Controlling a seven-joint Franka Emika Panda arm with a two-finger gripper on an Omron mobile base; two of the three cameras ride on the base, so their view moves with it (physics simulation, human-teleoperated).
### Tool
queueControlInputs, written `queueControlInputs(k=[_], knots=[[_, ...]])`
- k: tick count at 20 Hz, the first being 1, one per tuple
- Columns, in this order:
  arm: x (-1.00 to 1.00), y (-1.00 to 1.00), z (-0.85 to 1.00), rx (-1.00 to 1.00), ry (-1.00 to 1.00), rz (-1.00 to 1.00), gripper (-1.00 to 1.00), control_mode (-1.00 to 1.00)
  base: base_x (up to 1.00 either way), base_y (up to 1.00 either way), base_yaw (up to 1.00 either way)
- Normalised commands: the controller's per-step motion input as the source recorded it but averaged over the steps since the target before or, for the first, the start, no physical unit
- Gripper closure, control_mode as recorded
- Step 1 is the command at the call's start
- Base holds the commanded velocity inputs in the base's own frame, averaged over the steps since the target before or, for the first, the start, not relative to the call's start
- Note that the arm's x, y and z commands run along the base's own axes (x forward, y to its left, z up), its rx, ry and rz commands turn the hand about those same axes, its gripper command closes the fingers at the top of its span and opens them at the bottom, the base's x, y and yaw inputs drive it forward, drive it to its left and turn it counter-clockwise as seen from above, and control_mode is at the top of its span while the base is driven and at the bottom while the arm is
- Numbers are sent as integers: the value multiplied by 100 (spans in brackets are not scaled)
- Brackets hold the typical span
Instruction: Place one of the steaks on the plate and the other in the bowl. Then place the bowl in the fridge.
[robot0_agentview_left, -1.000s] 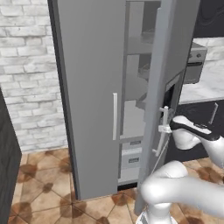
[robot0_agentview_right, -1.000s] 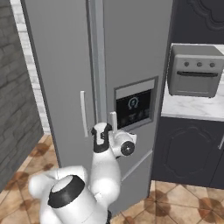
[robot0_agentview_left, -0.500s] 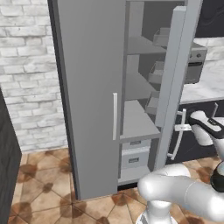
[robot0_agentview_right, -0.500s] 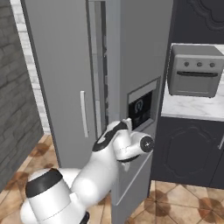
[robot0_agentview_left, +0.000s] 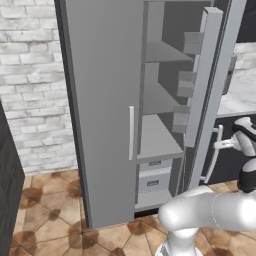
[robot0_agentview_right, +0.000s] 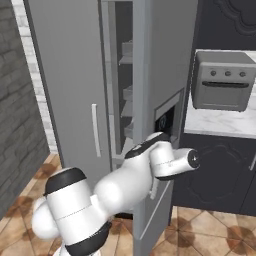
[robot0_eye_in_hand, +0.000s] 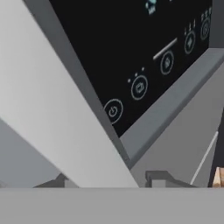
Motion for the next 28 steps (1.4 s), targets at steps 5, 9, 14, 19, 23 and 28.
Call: queueControlInputs(k=[5,9,14,19,23,28], knots=[[0,-10,2,0,2,6,-100,-100,0,0,0],[0,2,-2,0,3,6,-100,-100,0,0,0],[0,-11,0,0,0,2,-100,-100,0,0,0],[0,-53,3,0,1,0,-100,-100,0,0,0],[-39,-46,9,0,2,0,-100,-100,0,0,0],[-82,0,17,-11,0,-12,-100,-100,0,0,0]])
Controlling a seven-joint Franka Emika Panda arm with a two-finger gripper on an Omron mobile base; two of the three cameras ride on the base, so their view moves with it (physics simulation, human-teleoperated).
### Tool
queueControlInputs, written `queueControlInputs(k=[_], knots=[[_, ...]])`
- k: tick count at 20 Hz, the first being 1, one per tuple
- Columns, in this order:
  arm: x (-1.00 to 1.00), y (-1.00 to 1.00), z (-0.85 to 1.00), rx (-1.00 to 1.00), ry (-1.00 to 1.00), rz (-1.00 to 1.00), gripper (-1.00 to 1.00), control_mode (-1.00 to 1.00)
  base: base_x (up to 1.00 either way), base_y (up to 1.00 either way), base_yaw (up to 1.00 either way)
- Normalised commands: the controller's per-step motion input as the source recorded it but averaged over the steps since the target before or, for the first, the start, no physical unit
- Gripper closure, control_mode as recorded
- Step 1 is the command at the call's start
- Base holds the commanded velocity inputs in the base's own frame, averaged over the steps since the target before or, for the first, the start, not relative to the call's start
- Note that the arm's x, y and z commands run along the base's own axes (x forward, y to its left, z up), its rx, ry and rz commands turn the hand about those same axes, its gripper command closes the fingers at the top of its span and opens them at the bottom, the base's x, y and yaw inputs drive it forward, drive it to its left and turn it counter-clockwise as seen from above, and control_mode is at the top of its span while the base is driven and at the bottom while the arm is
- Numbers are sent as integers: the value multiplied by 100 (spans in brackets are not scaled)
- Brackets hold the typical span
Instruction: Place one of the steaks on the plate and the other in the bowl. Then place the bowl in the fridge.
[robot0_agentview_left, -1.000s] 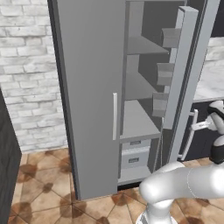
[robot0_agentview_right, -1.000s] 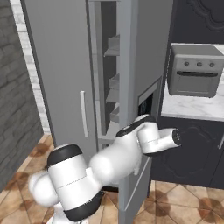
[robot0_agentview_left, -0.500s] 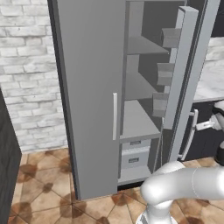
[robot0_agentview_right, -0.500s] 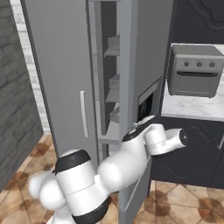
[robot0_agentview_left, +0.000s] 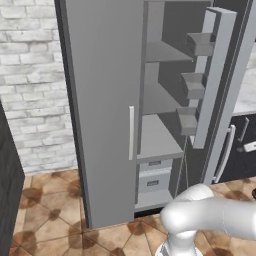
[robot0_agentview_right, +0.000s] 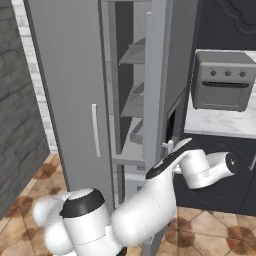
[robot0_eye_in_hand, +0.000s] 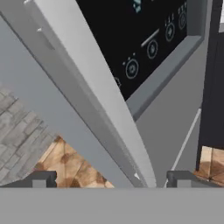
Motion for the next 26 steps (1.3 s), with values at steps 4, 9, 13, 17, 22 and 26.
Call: queueControlInputs(k=[4,9,13,17,22,26], knots=[[-70,15,4,-15,0,-16,-100,-100,0,0,0],[-80,64,17,-24,0,-34,-100,-100,0,0,0],[-38,38,3,-37,6,-42,-100,-100,0,0,0],[0,47,6,-50,21,-40,-100,-100,0,0,0],[1,70,59,-48,25,-27,-100,-100,0,0,0],[22,92,7,-38,31,-14,-100,-100,0,0,0]])
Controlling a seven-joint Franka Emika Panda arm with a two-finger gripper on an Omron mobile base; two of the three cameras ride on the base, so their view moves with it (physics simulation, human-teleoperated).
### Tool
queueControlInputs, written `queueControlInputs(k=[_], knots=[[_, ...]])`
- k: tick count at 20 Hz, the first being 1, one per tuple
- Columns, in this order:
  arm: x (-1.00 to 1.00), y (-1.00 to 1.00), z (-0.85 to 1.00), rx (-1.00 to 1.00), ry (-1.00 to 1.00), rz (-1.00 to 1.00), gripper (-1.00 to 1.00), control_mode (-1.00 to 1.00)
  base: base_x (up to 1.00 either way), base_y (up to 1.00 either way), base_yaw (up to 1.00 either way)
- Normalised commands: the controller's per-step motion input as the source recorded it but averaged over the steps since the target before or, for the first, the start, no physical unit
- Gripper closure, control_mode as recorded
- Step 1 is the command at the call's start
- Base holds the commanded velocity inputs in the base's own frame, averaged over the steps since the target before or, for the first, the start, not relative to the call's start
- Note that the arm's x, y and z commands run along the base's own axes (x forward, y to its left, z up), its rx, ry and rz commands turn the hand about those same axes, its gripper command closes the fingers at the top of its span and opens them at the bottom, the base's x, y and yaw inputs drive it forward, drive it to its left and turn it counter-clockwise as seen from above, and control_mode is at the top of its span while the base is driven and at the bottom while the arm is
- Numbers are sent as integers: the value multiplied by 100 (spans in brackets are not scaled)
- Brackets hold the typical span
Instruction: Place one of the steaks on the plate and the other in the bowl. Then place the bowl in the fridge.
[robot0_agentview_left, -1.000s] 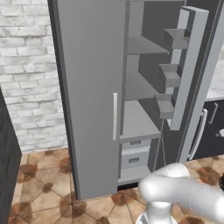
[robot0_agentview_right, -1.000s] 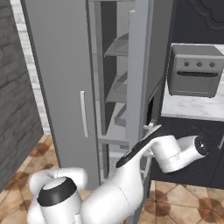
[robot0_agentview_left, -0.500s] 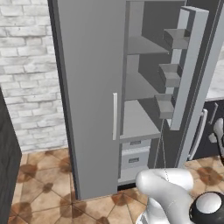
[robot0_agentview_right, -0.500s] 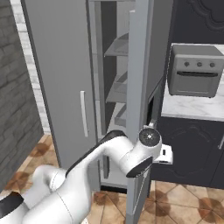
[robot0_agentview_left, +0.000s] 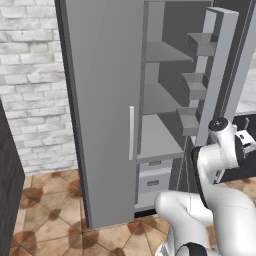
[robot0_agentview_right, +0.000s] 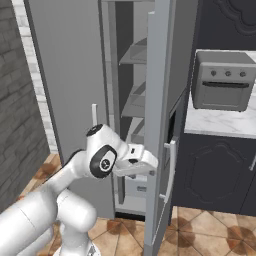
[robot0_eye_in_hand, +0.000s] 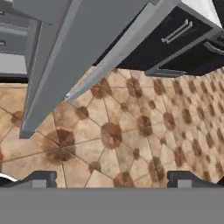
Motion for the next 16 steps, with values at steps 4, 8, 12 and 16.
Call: queueControlInputs(k=[4,8,12,16], knots=[[20,95,-2,-46,30,-14,-100,-100,0,0,0],[56,60,14,-44,27,0,-100,-100,0,0,0],[64,7,5,-26,25,0,-100,-100,0,0,0],[69,52,0,-32,30,-3,-100,-100,0,0,0]])
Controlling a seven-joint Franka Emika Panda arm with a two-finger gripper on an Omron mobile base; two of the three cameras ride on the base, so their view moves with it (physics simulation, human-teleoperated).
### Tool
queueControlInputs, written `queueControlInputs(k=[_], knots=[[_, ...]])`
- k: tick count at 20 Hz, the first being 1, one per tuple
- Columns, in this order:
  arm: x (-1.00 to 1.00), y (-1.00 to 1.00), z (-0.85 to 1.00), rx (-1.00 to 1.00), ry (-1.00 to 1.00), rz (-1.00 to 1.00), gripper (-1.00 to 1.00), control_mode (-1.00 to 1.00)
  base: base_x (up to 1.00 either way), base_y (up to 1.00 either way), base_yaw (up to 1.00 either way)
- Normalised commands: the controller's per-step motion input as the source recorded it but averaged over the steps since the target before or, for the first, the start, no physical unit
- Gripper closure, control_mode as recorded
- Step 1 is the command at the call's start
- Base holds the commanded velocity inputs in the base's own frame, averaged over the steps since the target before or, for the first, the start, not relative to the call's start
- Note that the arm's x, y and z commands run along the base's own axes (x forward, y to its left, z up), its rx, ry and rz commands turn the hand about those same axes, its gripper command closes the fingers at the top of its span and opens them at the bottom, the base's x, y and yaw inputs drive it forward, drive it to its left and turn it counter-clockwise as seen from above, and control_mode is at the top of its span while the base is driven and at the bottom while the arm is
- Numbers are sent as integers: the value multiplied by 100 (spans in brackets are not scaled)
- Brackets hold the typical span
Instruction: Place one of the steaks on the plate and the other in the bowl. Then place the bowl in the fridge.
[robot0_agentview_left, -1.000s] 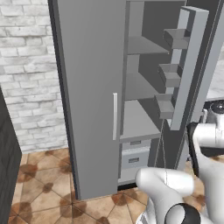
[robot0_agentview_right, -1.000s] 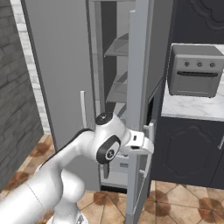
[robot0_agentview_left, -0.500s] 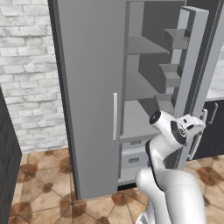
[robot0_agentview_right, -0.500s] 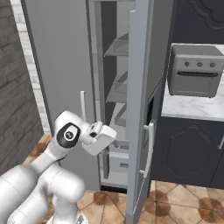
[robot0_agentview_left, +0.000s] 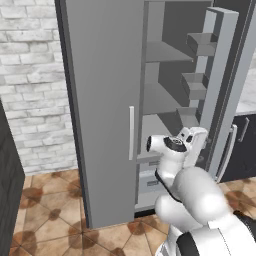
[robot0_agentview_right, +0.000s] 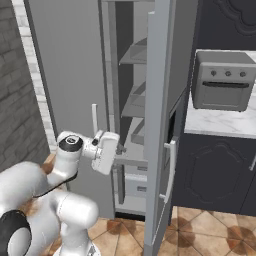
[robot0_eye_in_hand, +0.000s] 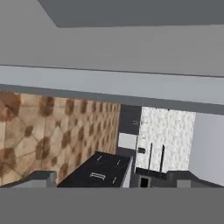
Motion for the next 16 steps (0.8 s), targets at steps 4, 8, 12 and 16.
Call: queueControlInputs(k=[4,8,12,16], knots=[[67,51,0,-32,29,-9,-100,-100,0,0,0],[67,8,11,-23,30,-2,-100,-100,0,0,0],[64,-4,0,-9,13,0,-100,-100,0,0,0],[39,0,0,0,1,1,-100,-100,0,0,0]])
